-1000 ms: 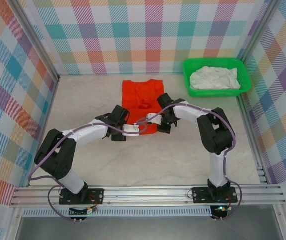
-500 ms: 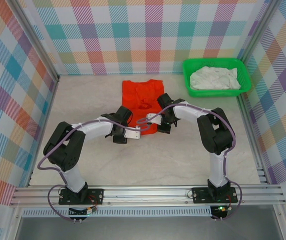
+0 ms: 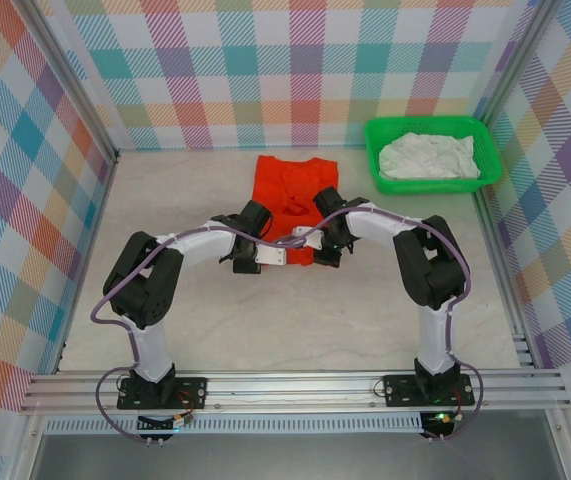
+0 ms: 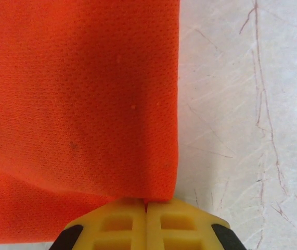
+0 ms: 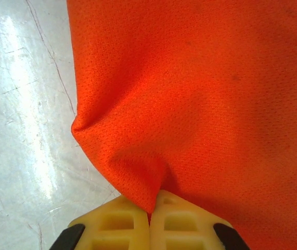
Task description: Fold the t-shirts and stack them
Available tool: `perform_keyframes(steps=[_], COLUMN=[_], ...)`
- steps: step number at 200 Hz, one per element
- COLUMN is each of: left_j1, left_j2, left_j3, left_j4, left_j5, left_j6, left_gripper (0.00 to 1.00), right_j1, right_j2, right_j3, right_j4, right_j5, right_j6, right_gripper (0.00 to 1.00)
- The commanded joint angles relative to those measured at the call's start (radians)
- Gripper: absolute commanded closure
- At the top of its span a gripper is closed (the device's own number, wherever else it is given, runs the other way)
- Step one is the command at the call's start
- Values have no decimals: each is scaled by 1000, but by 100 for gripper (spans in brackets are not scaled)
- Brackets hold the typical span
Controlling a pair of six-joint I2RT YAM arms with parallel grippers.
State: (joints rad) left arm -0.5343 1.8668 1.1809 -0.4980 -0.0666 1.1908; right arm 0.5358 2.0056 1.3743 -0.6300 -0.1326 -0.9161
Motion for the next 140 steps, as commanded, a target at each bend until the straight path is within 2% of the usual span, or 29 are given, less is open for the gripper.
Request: perform_keyframes(steps=[1, 37, 87, 140], left_j1=[8, 10, 10, -37], left_j2=[-18, -188, -433, -591], left_j3=[-50, -100, -149, -225], left_j4=[-91, -124, -169, -211], left_j5=[2, 27, 83, 76], left_j6=[21, 47, 9, -49], left_gripper=[100, 100, 100, 100], right_j1=[7, 23, 73, 139], right_j2=[-7, -96, -219, -386], right_j3=[-46, -110, -193, -292], right_j4=[-51, 0, 7, -29], right_j5=[-28, -33, 26, 59], right_j6=[41, 109, 176, 249], right_gripper=[100, 100, 100, 100])
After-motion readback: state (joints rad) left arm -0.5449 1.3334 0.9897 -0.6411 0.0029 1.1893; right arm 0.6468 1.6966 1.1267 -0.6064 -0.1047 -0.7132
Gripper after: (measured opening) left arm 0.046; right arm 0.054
